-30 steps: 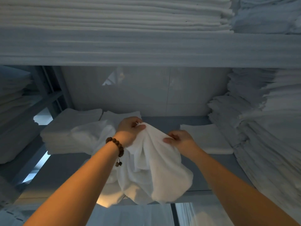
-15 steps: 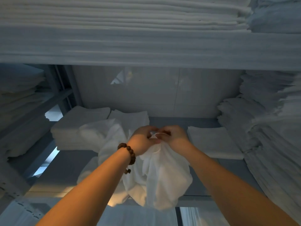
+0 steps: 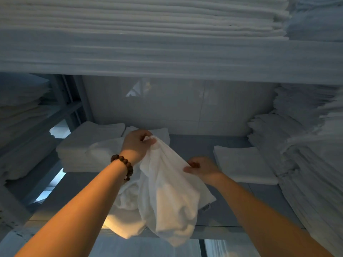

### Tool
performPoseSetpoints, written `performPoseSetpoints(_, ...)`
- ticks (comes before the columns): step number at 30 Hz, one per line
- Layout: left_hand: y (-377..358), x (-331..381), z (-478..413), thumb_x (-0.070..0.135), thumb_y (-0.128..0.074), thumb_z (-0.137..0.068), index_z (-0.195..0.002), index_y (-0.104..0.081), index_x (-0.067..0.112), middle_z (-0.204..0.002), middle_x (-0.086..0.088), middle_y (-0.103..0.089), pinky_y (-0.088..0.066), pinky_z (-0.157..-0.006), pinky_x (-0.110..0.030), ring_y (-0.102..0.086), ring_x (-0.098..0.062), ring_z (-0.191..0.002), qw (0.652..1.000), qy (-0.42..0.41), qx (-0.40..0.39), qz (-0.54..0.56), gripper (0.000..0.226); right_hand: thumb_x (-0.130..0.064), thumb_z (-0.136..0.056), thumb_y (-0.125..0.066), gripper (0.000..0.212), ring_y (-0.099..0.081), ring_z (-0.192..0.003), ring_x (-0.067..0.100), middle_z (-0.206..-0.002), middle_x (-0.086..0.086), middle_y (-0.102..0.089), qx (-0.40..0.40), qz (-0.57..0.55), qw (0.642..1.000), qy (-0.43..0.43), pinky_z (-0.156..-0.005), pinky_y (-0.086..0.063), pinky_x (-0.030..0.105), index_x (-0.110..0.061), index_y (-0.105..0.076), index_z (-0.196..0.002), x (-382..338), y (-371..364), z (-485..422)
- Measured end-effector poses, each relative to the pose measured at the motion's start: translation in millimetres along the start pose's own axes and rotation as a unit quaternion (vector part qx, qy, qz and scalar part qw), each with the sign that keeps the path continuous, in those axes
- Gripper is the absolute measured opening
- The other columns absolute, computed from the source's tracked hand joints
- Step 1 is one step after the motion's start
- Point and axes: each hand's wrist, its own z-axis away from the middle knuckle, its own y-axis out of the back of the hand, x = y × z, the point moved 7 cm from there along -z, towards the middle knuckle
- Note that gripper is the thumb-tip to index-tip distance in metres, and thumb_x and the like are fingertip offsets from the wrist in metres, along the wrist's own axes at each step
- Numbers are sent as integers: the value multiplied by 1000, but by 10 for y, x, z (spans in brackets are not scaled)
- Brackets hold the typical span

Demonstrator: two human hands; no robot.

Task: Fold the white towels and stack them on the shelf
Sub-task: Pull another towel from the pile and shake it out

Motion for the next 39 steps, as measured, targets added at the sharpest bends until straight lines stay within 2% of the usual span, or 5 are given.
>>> performPoseSetpoints(5, 92, -248, 57, 23, -69, -83, -99, -62, 21, -81, 0, -54, -38, -59, -24, -57, -24, -78, 998, 50, -17, 17, 18, -20, -88, -62, 21, -41, -60, 9, -66, 0, -48, 70, -68, 995, -9, -54, -29, 22, -11, -56, -71, -15, -28, -26)
performPoseSetpoints(12, -408, 159, 366, 25, -74, -78, -127, -49, 33, -86, 12, -55, -39, -59, -5, -56, -3, -80, 978, -31, -204, 37, 55, -28, -80, -72, 15, -60, -72, 2, -82, -7, -67, 58, -129, 990, 31, -67, -46, 17, -17, -74, -91, -714, -35, -176)
performPoseSetpoints(17, -382, 83, 247, 29, -70, -80, -75, -59, 17, -68, 4, -56, -34, -50, -17, -52, -8, -61, 988, -25, -147, -31, 17, -15, -74, -77, 13, -57, -65, 12, -73, 13, -65, 104, -178, 975, 84, -58, -43, 20, -15, -65, -78, -790, 52, -119)
performPoseSetpoints(26, 50, -406, -15, 30, -69, -81, -85, -65, 18, -80, -1, -65, -44, -61, -26, -60, -18, -75, 992, 75, -10, 102, 13, -20, -84, -68, 20, -52, -69, 16, -75, 11, -56, -11, -29, 999, -15, -58, -38, 24, -2, -63, -77, -51, -18, -26)
performPoseSetpoints(39, -131, -390, 374, 17, -70, -82, -112, -62, 30, -96, -6, -66, -53, -65, -21, -67, -18, -86, 949, 126, -78, 277, 33, -10, -85, -65, 23, -56, -65, 24, -71, 19, -61, 111, -311, 944, 17, -67, -47, 33, 12, -61, -84, -389, 271, 279)
